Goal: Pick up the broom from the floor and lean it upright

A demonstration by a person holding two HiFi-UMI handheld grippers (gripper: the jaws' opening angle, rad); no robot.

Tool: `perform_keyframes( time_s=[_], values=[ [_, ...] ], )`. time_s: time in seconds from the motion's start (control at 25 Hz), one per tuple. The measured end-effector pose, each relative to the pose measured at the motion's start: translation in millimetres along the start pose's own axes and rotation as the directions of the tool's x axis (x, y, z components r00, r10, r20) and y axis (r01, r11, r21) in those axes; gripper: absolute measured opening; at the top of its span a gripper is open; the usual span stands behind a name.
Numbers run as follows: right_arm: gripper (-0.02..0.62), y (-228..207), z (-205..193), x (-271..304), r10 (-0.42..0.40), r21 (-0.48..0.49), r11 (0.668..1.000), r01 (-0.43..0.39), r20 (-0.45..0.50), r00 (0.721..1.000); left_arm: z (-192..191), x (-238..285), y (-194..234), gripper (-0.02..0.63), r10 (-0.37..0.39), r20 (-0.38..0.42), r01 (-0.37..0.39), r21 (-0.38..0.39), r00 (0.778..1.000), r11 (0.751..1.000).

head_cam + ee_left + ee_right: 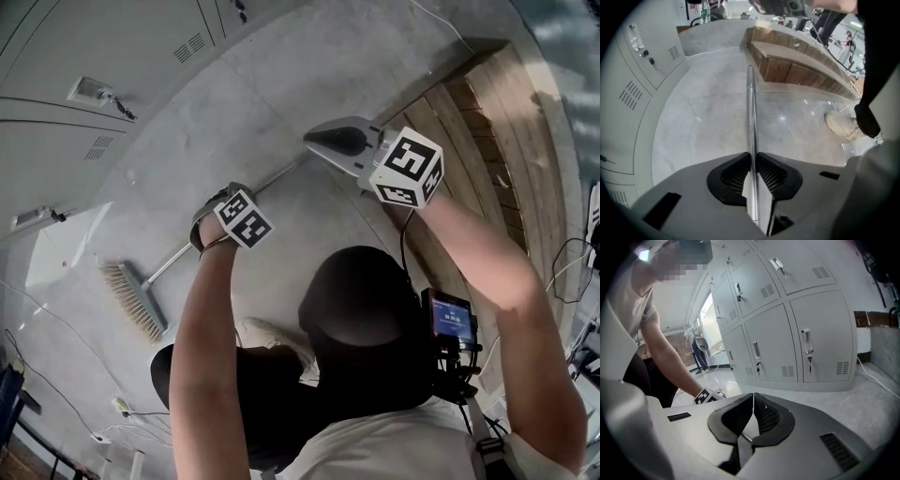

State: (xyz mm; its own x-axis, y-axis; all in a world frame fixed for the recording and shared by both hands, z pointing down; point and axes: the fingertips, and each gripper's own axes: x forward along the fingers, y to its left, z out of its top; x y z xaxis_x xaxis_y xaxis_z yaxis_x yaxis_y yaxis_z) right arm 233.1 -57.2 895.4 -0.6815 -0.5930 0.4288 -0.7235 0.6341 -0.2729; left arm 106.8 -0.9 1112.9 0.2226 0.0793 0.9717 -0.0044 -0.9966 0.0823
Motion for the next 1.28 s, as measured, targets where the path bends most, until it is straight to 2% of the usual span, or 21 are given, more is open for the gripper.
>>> perform_keyframes(
  time_s=[0.16,0.28,0.48,0.6,0.84,0.92,1.08,1.28],
  values=[
    [0.017,18.3,73.5,-17.6,-0.013,-0.039,0.999,0.017,0.106,0.994,0.0,-63.5,24.8,0.072,0.089,0.065,-0.087,-0.043,0.994,0.995],
    [0.017,51.7,125.8,-30.6,0.01,-0.058,0.998,-0.002,0.139,0.99,-9.7,-122.3,28.2,0.071,0.164,0.111,-0.153,-0.101,0.98,0.983],
    [0.017,115.5,210.7,-49.4,0.086,-0.056,0.995,-0.078,0.171,0.981,-34.6,-227.3,26.6,0.071,0.293,0.165,-0.259,-0.197,0.942,0.945],
    [0.017,156.4,255.4,-54.3,0.148,-0.057,0.988,-0.14,0.166,0.975,-56.9,-291.9,28.9,0.071,0.37,0.186,-0.314,-0.271,0.91,0.91],
    [0.017,219.5,318.1,-55.1,0.248,-0.064,0.968,-0.242,0.104,0.963,-106.5,-406.4,40.2,0.071,0.509,0.246,-0.348,-0.489,0.825,0.8],
    [0.017,233.8,337.1,-52.4,0.264,-0.063,0.964,-0.259,0.09,0.96,-124.2,-437.3,46.3,0.071,0.553,0.247,-0.341,-0.572,0.796,0.746],
    [0.017,248.5,368.4,-41.8,0.263,-0.046,0.964,-0.26,0.072,0.962,-146.6,-485.5,56.2,0.071,0.632,0.234,-0.298,-0.728,0.738,0.618],
    [0.017,261.0,399.2,-34.3,0.272,-0.017,0.962,-0.271,0.051,0.961,-142.3,-526.8,60.9,0.071,0.697,0.246,-0.215,-0.837,0.673,0.503]
  ],
)
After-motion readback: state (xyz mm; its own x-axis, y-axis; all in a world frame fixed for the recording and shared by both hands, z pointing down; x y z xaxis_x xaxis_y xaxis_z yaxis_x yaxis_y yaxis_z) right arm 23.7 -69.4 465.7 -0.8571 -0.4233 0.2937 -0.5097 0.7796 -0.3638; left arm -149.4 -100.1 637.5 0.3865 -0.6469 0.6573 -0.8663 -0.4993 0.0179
